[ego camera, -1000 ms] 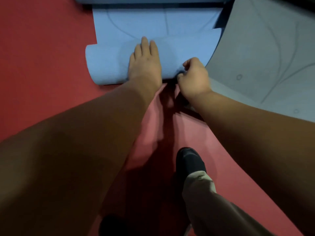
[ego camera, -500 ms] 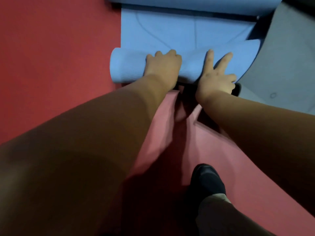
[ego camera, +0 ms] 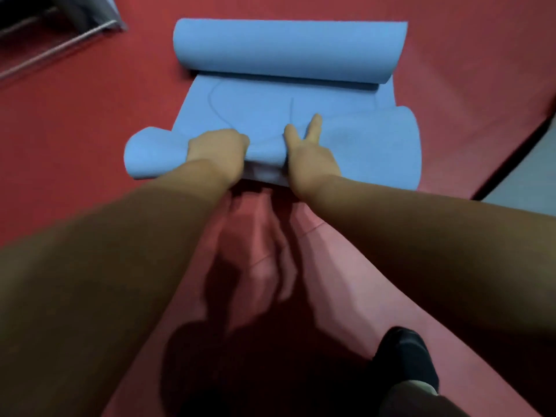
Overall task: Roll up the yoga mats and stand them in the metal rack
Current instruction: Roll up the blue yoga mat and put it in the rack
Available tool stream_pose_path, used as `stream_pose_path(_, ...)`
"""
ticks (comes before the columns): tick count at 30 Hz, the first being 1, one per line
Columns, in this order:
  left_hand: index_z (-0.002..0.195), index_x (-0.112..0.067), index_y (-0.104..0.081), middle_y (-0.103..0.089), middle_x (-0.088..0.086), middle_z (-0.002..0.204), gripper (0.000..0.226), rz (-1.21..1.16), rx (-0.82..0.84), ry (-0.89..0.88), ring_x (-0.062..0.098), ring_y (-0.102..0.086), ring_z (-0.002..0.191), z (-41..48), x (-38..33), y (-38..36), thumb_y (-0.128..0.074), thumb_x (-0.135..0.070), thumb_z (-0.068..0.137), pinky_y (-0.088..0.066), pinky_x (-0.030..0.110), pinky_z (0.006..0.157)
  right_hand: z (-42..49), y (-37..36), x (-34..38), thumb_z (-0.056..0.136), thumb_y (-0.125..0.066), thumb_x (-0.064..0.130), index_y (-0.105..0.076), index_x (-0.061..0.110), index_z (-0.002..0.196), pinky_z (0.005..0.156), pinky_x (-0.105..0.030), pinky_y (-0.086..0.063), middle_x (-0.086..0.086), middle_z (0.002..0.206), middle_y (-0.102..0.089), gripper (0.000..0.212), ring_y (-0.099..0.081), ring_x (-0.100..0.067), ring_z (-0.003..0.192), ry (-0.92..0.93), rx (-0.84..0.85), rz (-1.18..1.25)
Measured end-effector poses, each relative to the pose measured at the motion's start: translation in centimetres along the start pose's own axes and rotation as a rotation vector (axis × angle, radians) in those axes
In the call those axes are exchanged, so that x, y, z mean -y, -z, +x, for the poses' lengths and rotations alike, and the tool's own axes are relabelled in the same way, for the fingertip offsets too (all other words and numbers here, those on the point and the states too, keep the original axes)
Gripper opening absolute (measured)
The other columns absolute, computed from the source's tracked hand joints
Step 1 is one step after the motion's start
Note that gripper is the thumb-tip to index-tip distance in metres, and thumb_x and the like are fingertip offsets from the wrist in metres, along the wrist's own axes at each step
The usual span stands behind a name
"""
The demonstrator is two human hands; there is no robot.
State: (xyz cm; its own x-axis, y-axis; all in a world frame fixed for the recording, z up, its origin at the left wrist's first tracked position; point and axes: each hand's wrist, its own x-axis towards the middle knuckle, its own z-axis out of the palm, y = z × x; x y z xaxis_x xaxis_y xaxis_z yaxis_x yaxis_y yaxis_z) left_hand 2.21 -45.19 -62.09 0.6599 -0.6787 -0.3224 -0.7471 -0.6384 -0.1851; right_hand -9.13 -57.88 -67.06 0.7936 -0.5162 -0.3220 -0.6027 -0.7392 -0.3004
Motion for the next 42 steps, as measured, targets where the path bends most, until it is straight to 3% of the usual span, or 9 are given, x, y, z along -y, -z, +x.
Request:
stream_pose_path(4, 0.121, -0.021, -0.062, -0.058, 0.011, 0.130, 0.030, -0.018, 0.032, 0.190, 0.045, -0.064, 0.119, -10.1, 9.0, -0.6, -0.058, -0.011, 0.094, -0.050, 0.052, 0.097, -4.5, 0.3, 10.5, 0.098, -0.061, 0.012, -0.034, 0.029, 0.153, 0.081, -0.047, -0.048, -0.025, 0.170, -0.009, 0.063, -0.065, -0.050, 0.103, 0.252, 0.027, -0.160)
stream_pose_path(8, 0.128, -0.020, -0.058, -0.055, 0.008, 0.132, 0.040, -0.007, 0.033, 0.339, 0.041, -0.061, 0.121, -20.7, 14.0, -1.0, -0.063, -0.010, 0.089, -0.047, 0.052, 0.098, -11.1, 1.2, 18.0, 0.092, -0.069, 0.019, -0.037, 0.024, 0.147, 0.072, -0.043, -0.041, -0.015, 0.140, -0.047, 0.063, -0.067, -0.045, 0.106, 0.452, 0.038, -0.338)
stream_pose_path(12, 0.129, -0.021, -0.057, -0.056, 0.004, 0.131, 0.043, 0.040, 0.005, 0.421, 0.035, -0.059, 0.123, -28.8, 16.8, -0.8, -0.066, -0.014, 0.088, -0.041, 0.053, 0.103, -15.4, 3.3, 23.6, 0.075, -0.089, 0.040, -0.030, 0.023, 0.156, 0.082, -0.043, -0.048, -0.013, 0.146, -0.044, 0.101, -0.064, -0.038, 0.121, 0.631, 0.259, -0.582)
stream_pose_path(17, 0.129, -0.022, -0.058, -0.057, 0.004, 0.131, 0.045, 0.142, -0.057, 0.366, 0.035, -0.057, 0.122, -35.0, 19.2, 0.7, -0.067, -0.016, 0.086, -0.038, 0.052, 0.108, -19.8, 5.5, 28.1, 0.073, -0.089, 0.054, -0.034, 0.034, 0.160, 0.104, -0.052, -0.051, -0.016, 0.150, -0.038, 0.105, -0.049, -0.042, 0.133, 0.554, 0.410, -0.612)
stream_pose_path(22, 0.129, -0.024, -0.056, -0.054, 0.003, 0.131, 0.045, 0.119, 0.031, 0.329, 0.034, -0.053, 0.127, -38.0, 19.8, 2.1, -0.068, -0.020, 0.086, -0.036, 0.054, 0.107, -23.6, 3.1, 27.9, 0.068, -0.086, 0.035, -0.038, 0.012, 0.138, 0.089, -0.049, -0.061, -0.014, 0.120, -0.062, 0.089, -0.067, -0.036, 0.100, 0.412, 0.450, -0.239)
stream_pose_path(29, 0.143, -0.024, -0.051, -0.044, 0.011, 0.141, 0.070, -0.044, 0.317, 0.381, 0.037, -0.038, 0.138, -39.9, 19.3, 2.9, -0.079, -0.035, 0.080, -0.035, 0.055, 0.112, -27.1, 1.7, 28.0, 0.073, -0.075, 0.030, -0.051, 0.018, 0.120, 0.075, -0.038, -0.051, -0.007, 0.113, -0.066, 0.054, -0.063, -0.034, 0.097, 0.580, 0.285, -0.345)
stream_pose_path(34, 0.139, -0.026, -0.058, -0.051, 0.016, 0.151, 0.076, -0.205, 0.378, 0.447, 0.042, -0.032, 0.147, -40.0, 19.9, 5.2, -0.081, -0.043, 0.069, -0.042, 0.050, 0.108, -28.4, 4.5, 28.6, 0.076, -0.073, 0.032, -0.062, 0.021, 0.111, 0.088, -0.043, -0.044, -0.009, 0.116, -0.060, 0.039, -0.062, -0.034, 0.112, 0.759, 0.023, -0.510)
stream_pose_path(37, 0.135, -0.027, -0.059, -0.051, 0.021, 0.152, 0.076, -0.241, 0.352, 0.493, 0.045, -0.031, 0.147, -40.2, 20.3, 6.8, -0.081, -0.044, 0.064, -0.048, 0.053, 0.107, -29.1, 6.8, 28.3, 0.083, -0.070, 0.036, -0.063, 0.017, 0.120, 0.095, -0.046, -0.043, -0.010, 0.120, -0.060, 0.042, -0.059, -0.035, 0.117, 0.820, -0.116, -0.559)
stream_pose_path(42, 0.136, -0.019, -0.051, -0.059, 0.015, 0.142, 0.071, -0.343, 0.140, 0.465, 0.040, -0.058, 0.129, -40.9, 19.4, 10.1, -0.086, -0.034, 0.076, -0.051, 0.050, 0.103, -30.2, 10.0, 26.7, 0.075, -0.077, 0.023, -0.060, 0.013, 0.107, 0.071, -0.044, -0.033, -0.014, 0.105, -0.060, 0.038, -0.060, -0.039, 0.097, 0.894, -0.389, -0.545)
